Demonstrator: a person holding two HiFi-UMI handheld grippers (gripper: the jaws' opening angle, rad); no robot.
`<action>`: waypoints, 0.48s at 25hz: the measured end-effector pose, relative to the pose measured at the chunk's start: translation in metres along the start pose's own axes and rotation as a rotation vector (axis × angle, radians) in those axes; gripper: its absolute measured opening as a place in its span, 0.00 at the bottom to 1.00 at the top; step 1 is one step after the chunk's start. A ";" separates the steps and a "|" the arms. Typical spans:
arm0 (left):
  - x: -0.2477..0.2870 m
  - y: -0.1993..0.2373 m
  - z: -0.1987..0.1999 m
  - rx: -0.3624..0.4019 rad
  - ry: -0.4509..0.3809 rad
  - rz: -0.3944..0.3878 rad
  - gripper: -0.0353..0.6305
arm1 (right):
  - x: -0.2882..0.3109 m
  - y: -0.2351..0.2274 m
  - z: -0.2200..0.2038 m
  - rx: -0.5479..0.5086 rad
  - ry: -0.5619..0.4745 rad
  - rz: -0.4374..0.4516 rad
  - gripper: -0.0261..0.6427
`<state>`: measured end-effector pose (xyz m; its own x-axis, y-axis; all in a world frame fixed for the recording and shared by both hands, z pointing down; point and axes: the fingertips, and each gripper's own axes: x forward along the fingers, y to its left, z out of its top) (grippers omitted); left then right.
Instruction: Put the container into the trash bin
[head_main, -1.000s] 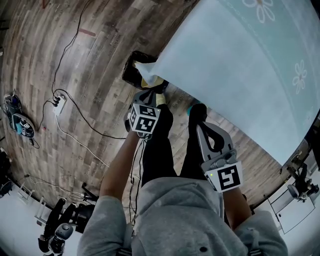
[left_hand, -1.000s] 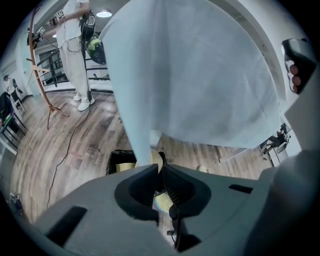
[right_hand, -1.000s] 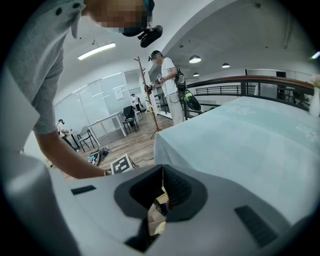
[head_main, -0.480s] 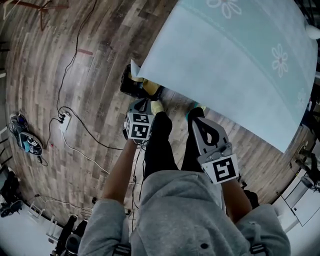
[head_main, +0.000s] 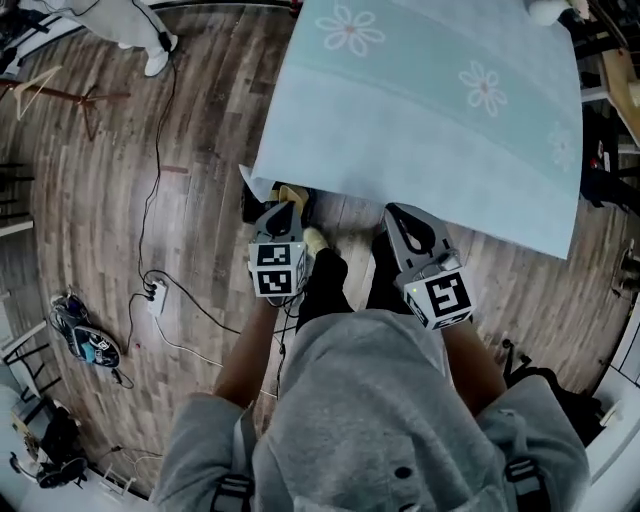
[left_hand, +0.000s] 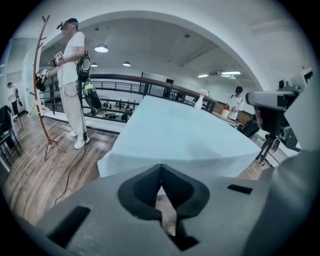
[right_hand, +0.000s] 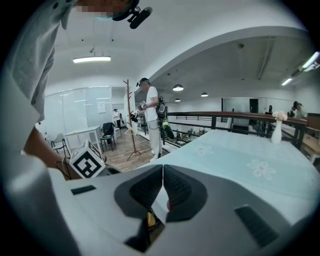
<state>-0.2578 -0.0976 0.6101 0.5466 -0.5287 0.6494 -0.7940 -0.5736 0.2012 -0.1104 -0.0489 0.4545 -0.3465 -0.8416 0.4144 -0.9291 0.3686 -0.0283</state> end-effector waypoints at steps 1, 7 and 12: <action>-0.005 -0.008 0.014 0.015 -0.024 -0.010 0.08 | -0.006 -0.006 0.004 0.006 -0.012 -0.019 0.08; -0.031 -0.052 0.092 0.091 -0.163 -0.049 0.08 | -0.046 -0.041 0.029 0.048 -0.105 -0.104 0.08; -0.043 -0.101 0.130 0.166 -0.252 -0.085 0.08 | -0.093 -0.080 0.035 0.092 -0.175 -0.183 0.08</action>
<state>-0.1663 -0.0988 0.4666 0.6745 -0.6006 0.4293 -0.6994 -0.7060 0.1112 -0.0081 -0.0144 0.3861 -0.1812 -0.9492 0.2571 -0.9834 0.1733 -0.0532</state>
